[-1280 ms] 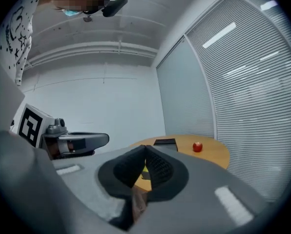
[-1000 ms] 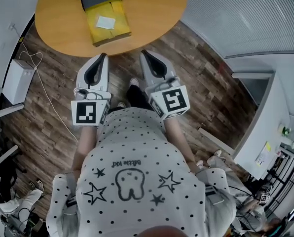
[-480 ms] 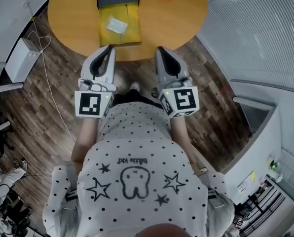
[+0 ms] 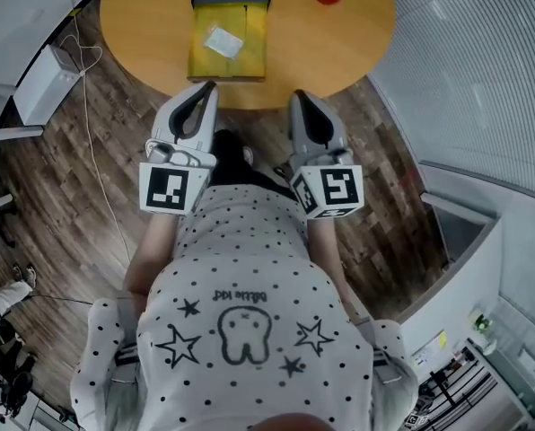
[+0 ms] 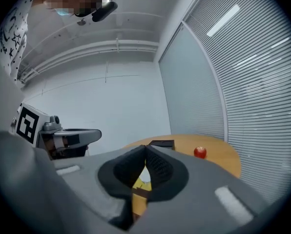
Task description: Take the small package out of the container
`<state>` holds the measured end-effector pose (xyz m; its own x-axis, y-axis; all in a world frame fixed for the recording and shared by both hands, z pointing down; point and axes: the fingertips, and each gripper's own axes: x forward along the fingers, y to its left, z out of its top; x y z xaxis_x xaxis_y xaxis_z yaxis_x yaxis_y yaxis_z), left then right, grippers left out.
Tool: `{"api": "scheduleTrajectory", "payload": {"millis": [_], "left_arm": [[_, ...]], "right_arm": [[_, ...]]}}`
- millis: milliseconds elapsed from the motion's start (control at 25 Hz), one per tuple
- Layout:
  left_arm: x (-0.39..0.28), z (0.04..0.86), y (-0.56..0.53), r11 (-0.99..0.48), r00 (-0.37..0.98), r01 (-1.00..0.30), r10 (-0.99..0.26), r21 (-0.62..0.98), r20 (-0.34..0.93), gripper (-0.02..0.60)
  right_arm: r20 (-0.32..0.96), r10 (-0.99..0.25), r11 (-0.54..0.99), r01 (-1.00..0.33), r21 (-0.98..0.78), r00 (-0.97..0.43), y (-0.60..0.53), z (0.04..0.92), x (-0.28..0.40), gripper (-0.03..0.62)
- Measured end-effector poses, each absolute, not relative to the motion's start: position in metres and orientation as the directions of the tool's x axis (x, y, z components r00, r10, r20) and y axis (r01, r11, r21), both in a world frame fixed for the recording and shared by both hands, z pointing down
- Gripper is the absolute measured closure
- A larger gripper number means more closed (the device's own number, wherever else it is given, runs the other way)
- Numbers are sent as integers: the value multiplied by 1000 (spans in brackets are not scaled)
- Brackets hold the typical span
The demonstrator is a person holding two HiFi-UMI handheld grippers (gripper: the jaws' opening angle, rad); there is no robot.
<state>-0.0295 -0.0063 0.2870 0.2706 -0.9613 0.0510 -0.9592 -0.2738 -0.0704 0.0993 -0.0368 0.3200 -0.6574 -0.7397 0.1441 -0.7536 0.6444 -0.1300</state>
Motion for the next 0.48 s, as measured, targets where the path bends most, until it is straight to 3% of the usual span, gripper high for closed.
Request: {"api": "scheduleTrajectory", "payload": {"millis": [480], "left_arm": [[-44, 299, -48, -282, 280, -959, -958, -39, 63, 569]], "right_arm": [[174, -761, 607, -781, -148, -625, -63, 334, 91, 589]]}}
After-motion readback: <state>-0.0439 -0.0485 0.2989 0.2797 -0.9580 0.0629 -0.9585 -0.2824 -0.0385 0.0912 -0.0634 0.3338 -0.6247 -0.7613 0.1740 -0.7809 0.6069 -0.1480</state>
